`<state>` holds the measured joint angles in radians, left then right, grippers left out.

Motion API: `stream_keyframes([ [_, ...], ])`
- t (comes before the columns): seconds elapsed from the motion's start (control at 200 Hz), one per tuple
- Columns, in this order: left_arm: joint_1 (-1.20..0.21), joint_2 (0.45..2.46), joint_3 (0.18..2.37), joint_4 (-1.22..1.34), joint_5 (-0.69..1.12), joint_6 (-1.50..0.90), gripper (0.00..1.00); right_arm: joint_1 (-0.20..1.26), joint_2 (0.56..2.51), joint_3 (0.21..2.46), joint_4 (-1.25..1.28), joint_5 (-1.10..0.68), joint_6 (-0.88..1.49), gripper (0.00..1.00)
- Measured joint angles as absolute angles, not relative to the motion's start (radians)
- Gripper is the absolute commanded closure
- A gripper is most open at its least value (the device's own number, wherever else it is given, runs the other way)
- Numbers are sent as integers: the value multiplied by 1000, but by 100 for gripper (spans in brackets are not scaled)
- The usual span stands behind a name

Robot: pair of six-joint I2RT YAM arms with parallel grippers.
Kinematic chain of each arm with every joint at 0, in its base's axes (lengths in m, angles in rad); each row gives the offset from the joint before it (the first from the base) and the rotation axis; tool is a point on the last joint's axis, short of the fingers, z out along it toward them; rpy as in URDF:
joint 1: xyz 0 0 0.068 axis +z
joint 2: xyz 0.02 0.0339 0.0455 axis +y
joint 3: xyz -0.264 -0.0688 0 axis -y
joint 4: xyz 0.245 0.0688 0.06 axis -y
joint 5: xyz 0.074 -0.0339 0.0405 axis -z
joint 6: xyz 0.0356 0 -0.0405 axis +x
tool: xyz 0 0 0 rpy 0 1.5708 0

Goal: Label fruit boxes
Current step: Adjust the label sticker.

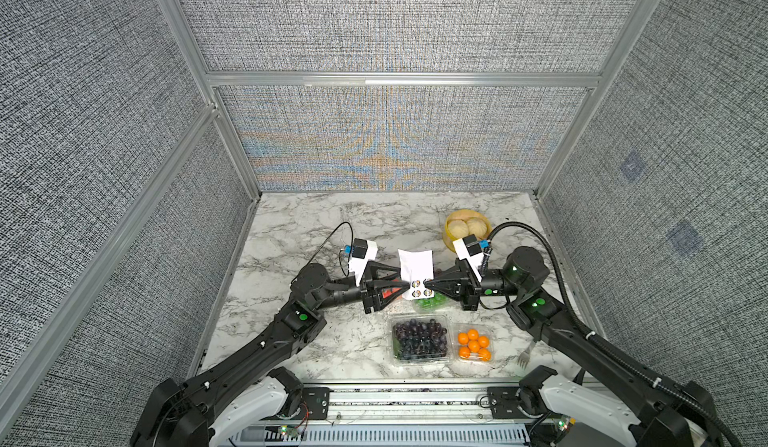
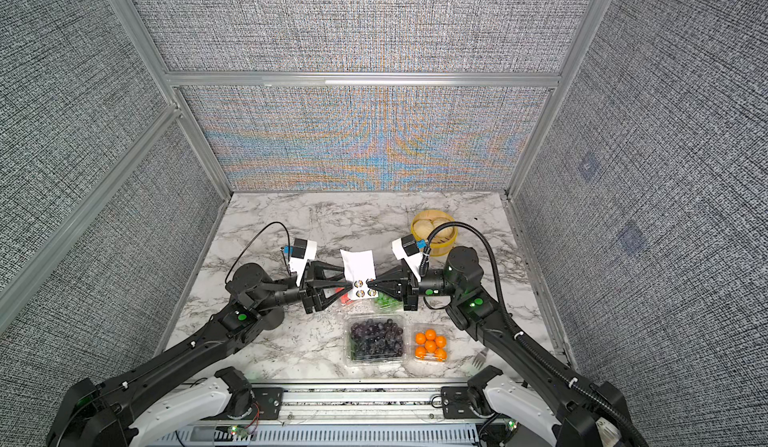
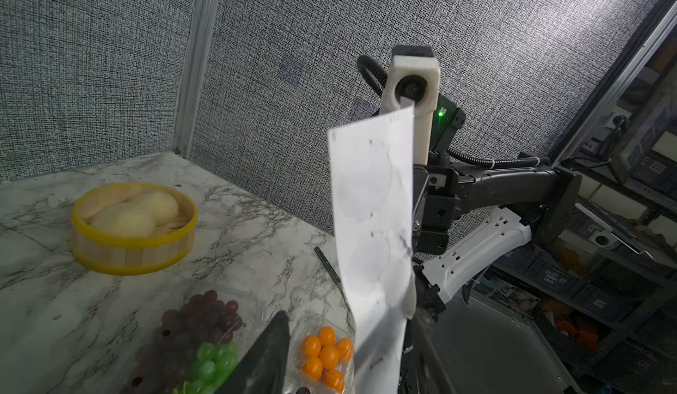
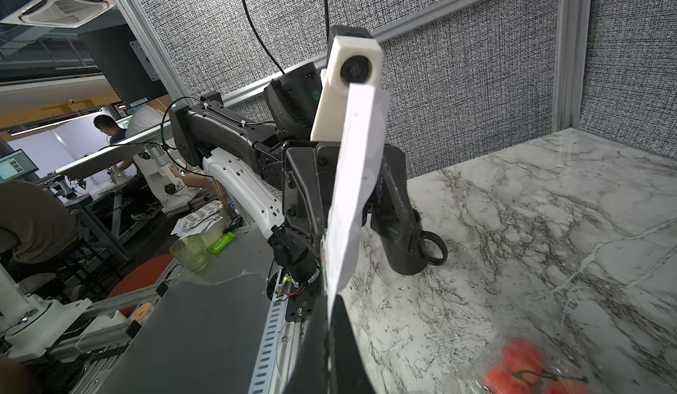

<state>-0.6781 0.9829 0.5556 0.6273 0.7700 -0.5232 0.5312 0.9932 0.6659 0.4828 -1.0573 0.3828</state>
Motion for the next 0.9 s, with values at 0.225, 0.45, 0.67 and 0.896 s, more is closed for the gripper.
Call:
stream_keyframes([
  [0.225, -678, 976, 563, 626, 770, -511, 51, 536, 997, 666, 488, -1078, 396, 100],
  [0.45, -677, 960, 557, 610, 768, -501, 56, 537, 994, 666, 505, -1082, 406, 100],
  [0.67, -677, 978, 555, 609, 762, -498, 56, 539, 1003, 666, 513, -1085, 406, 100],
  [0.896, -677, 1021, 562, 658, 793, -533, 57, 542, 1019, 684, 513, -1090, 406, 100],
])
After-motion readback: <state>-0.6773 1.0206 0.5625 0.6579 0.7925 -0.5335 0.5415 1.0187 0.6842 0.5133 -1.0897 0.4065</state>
